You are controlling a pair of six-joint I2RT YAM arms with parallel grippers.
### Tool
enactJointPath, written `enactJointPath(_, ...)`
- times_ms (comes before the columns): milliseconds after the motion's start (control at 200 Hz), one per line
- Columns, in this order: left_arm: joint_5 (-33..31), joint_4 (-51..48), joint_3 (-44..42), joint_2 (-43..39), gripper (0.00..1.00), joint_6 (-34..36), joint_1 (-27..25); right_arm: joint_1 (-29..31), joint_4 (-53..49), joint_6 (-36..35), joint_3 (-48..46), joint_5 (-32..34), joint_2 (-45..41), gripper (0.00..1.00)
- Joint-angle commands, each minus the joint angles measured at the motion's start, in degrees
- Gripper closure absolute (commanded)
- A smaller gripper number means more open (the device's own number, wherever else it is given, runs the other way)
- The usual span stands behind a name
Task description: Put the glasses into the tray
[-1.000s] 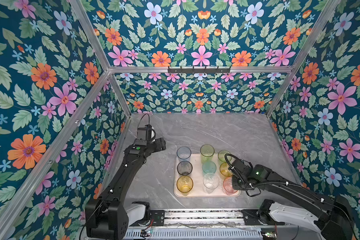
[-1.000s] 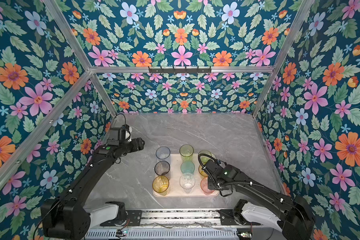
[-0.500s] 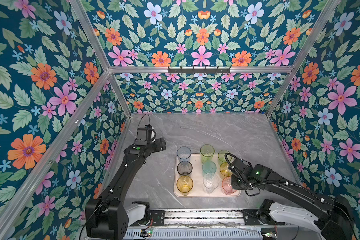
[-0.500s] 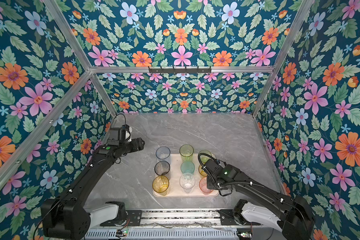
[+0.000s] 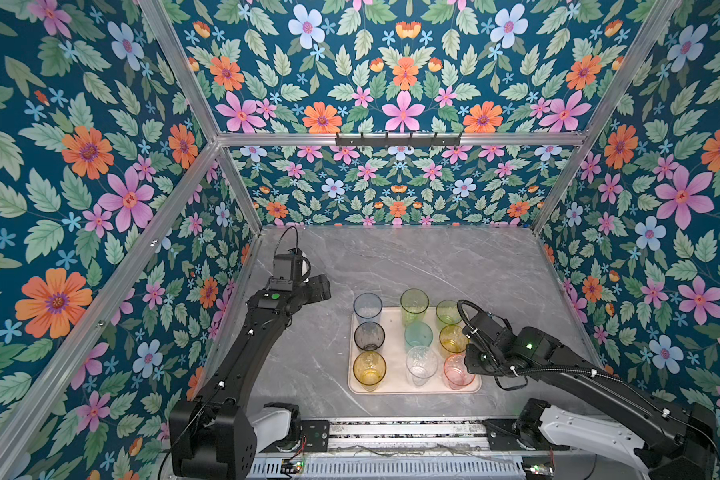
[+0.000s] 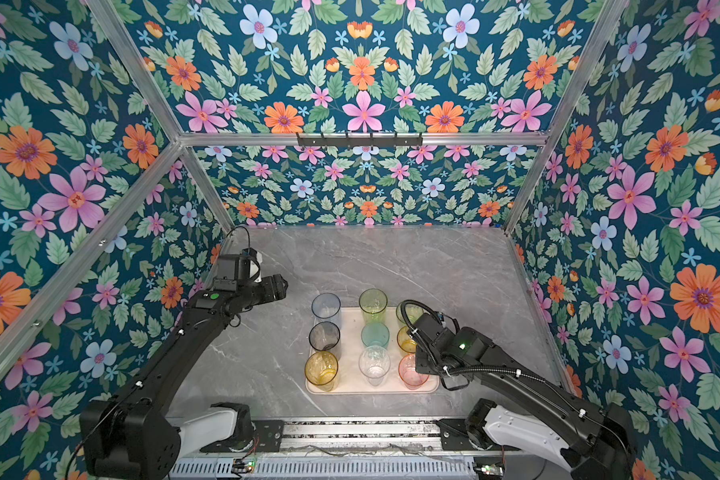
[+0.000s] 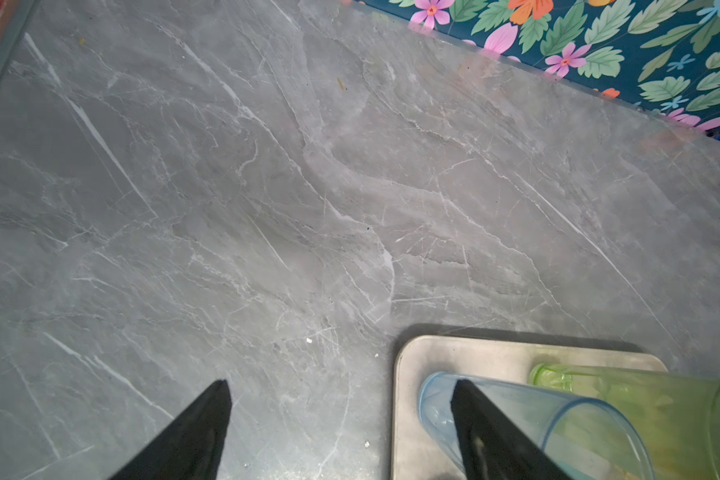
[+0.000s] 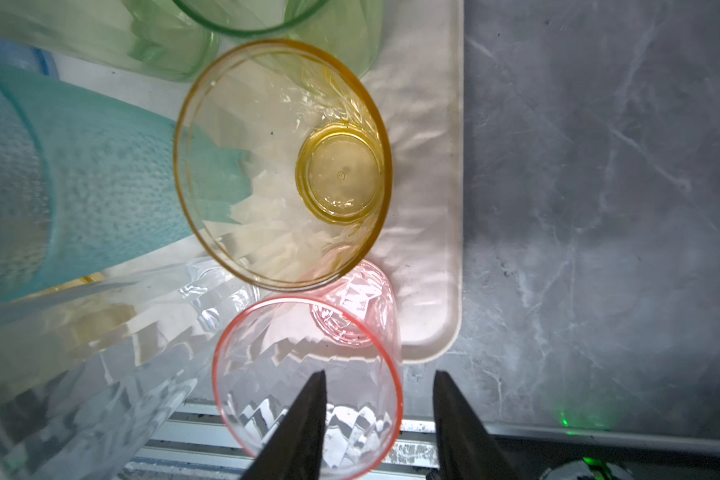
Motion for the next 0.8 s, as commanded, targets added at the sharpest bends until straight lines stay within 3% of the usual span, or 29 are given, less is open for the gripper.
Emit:
enactJointPath(0,-2.0,0.1,1.3,0.6,0.14,0.6,0.1,0.0,-5.4,-1.9,2.7,2.2,-0.4,0.54)
enactJointPath(380,-4.4,0.8,1.5,-2.5,0.13,-2.7,0.1,-2.5,-4.6,-9.3,13.9,10.6,0.6,0.46)
enactJointPath(610,-9.5,6.7,-0.4,-5.7,0.11,-6.8,0.1,-9.7,5.8,-17.5,14.5,8.5,-0.3,0.41)
enactJointPath(795,-16.4,16.4,-5.6,-6.9,0.09,-9.5,0.1,-13.3,14.7,-24.6,13.6,11.3,-1.0,0.30)
